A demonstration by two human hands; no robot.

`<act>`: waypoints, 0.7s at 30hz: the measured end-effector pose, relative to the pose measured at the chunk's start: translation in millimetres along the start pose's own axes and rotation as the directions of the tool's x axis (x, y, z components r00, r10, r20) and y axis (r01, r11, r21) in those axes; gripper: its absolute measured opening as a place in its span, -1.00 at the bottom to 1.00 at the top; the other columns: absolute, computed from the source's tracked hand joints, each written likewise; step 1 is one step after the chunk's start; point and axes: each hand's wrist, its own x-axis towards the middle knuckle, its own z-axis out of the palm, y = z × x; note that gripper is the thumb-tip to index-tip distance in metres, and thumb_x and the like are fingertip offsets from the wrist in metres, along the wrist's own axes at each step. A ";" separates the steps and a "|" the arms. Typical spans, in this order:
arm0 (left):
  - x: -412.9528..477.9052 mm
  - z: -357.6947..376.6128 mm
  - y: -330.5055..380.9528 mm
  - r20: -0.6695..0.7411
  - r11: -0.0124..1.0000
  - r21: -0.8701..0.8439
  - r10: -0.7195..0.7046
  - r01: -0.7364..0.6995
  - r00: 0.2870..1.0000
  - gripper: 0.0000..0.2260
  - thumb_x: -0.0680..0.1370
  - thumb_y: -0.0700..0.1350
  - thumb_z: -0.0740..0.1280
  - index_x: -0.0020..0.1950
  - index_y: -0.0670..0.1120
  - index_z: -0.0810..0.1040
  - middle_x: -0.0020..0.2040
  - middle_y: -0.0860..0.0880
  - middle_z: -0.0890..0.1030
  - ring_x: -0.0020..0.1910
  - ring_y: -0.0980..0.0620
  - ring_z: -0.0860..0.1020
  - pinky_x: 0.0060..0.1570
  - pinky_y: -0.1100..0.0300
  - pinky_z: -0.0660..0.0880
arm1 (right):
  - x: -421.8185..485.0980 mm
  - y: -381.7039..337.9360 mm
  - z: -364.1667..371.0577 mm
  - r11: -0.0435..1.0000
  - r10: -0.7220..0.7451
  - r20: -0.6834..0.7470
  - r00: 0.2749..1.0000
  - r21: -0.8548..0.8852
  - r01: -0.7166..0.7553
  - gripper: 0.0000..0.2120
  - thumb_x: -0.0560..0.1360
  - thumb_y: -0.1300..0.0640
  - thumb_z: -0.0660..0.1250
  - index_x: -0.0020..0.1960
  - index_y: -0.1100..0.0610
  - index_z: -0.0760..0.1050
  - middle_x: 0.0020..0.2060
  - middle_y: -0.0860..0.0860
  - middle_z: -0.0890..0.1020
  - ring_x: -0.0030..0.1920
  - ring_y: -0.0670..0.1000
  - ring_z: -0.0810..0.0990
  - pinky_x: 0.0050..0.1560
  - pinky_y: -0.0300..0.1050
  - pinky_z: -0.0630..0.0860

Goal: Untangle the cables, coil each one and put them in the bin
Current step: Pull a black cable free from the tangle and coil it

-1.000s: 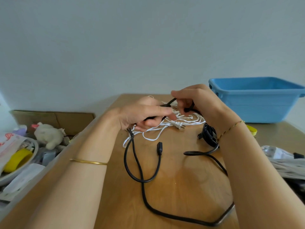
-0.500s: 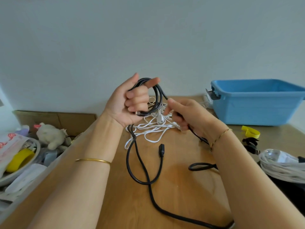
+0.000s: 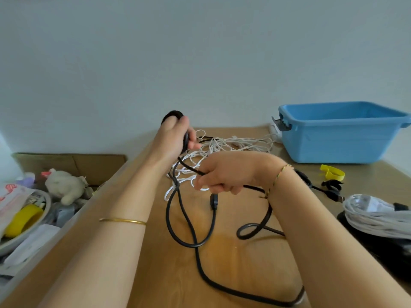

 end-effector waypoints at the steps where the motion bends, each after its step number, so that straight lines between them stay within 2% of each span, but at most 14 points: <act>1: -2.8 1.4 0.3 0.030 0.984 0.176 0.033 -0.038 0.999 -0.67 0.67 -0.12 0.05 -0.23 -0.20 0.40 -0.50 0.02 0.47 -0.34 -0.03 0.60 -0.05 0.16 0.53 | -3.7 0.9 -5.9 0.999 -0.010 -0.062 0.998 -0.034 0.008 -0.80 0.57 0.17 0.23 -0.05 0.32 0.49 -0.50 -0.01 0.39 -0.50 -0.04 0.27 -0.55 -0.27 0.28; 3: -6.1 3.3 1.3 0.107 0.895 0.437 0.042 -0.085 0.993 -0.71 0.65 -0.12 0.08 -0.19 -0.22 0.42 -0.44 0.00 0.52 -0.34 0.01 0.54 -0.12 0.21 0.49 | -8.8 4.0 -15.2 0.996 -0.058 -0.232 0.971 -0.073 0.042 -0.76 0.53 0.12 0.30 -0.22 0.28 0.50 -0.50 0.01 0.42 -0.47 0.03 0.33 -0.44 -0.17 0.35; 4: -7.6 4.4 3.5 0.150 0.849 0.520 0.017 -0.093 0.989 -0.73 0.64 -0.12 0.09 -0.17 -0.22 0.42 -0.40 -0.03 0.55 -0.36 0.02 0.53 -0.15 0.17 0.48 | -10.3 7.0 -18.4 0.996 -0.081 -0.318 0.945 -0.065 0.063 -0.74 0.50 0.11 0.33 -0.25 0.29 0.50 -0.47 0.04 0.45 -0.44 0.05 0.37 -0.38 -0.14 0.37; 7: -11.9 8.4 12.0 0.322 0.818 0.561 -0.078 -0.124 0.944 -0.73 0.64 -0.13 0.11 -0.24 -0.16 0.38 -0.37 -0.09 0.58 -0.45 0.01 0.52 -0.27 0.13 0.49 | -15.3 16.2 -23.9 0.991 -0.122 -0.504 0.855 -0.009 0.137 -0.88 0.43 0.16 0.42 -0.14 0.22 0.63 -0.30 0.16 0.63 -0.34 -0.02 0.48 -0.27 -0.14 0.45; 9: -15.3 9.6 18.9 0.396 0.855 0.507 -0.119 -0.109 0.911 -0.68 0.66 -0.13 0.10 -0.29 -0.15 0.36 -0.43 -0.08 0.53 -0.54 0.03 0.45 -0.39 0.18 0.41 | -18.8 22.8 -27.4 0.981 -0.138 -0.594 0.793 0.029 0.192 -0.93 0.40 0.19 0.45 -0.14 0.18 0.65 -0.22 0.18 0.67 -0.29 -0.03 0.54 -0.20 -0.11 0.52; 11: -17.5 7.4 22.4 0.463 0.922 0.385 -0.150 -0.046 0.874 -0.64 0.67 -0.09 0.06 -0.26 -0.19 0.40 -0.48 -0.08 0.45 -0.57 0.03 0.34 -0.44 0.17 0.31 | -20.8 27.6 -29.2 0.965 -0.157 -0.673 0.723 0.050 0.256 -0.92 0.37 0.19 0.49 -0.17 0.19 0.64 -0.26 0.15 0.67 -0.31 -0.04 0.54 -0.26 -0.14 0.51; 13: -17.6 4.8 23.9 0.551 0.974 0.210 -0.192 0.088 0.812 -0.61 0.69 -0.03 0.00 -0.06 -0.24 0.50 -0.52 -0.03 0.35 -0.62 0.10 0.23 -0.54 0.24 0.22 | -20.3 33.0 -30.1 0.954 -0.174 -0.731 0.659 0.042 0.298 -0.88 0.37 0.17 0.50 -0.18 0.21 0.62 -0.33 0.18 0.63 -0.39 -0.07 0.48 -0.37 -0.25 0.42; 14: -17.5 3.2 24.2 0.593 0.977 0.146 -0.214 0.158 0.776 -0.57 0.69 0.01 -0.03 0.04 -0.25 0.51 -0.55 0.01 0.31 -0.63 0.13 0.18 -0.58 0.27 0.17 | -18.6 34.7 -29.4 0.949 -0.189 -0.741 0.645 0.031 0.313 -0.86 0.38 0.16 0.49 -0.17 0.23 0.62 -0.34 0.22 0.61 -0.42 -0.07 0.45 -0.40 -0.29 0.39; 16: -16.9 -0.4 23.9 0.662 0.966 0.073 -0.233 0.248 0.712 -0.48 0.67 0.09 -0.07 0.07 -0.25 0.54 -0.58 0.06 0.25 -0.66 0.19 0.12 -0.63 0.31 0.11 | -14.2 36.2 -27.1 0.941 -0.221 -0.742 0.632 0.007 0.338 -0.86 0.43 0.16 0.45 -0.13 0.25 0.62 -0.35 0.25 0.58 -0.45 -0.08 0.41 -0.42 -0.29 0.36; 18: -15.3 -4.8 23.5 0.716 0.951 -0.002 -0.214 0.309 0.664 -0.51 0.63 0.11 0.00 0.02 -0.22 0.58 -0.60 0.09 0.21 -0.67 0.22 0.11 -0.67 0.36 0.11 | -10.9 37.6 -26.4 0.936 -0.241 -0.749 0.618 -0.011 0.352 -0.89 0.46 0.18 0.41 -0.11 0.24 0.62 -0.39 0.19 0.57 -0.48 -0.10 0.40 -0.43 -0.31 0.36; 21: -13.3 -8.3 23.0 0.751 0.913 -0.108 -0.184 0.393 0.634 -0.55 0.55 0.06 0.10 0.08 -0.28 0.56 -0.62 0.12 0.20 -0.67 0.24 0.11 -0.69 0.38 0.10 | -8.7 40.0 -26.8 0.929 -0.240 -0.759 0.606 0.001 0.369 -0.91 0.50 0.22 0.36 -0.08 0.23 0.62 -0.44 0.03 0.52 -0.51 -0.15 0.40 -0.43 -0.35 0.37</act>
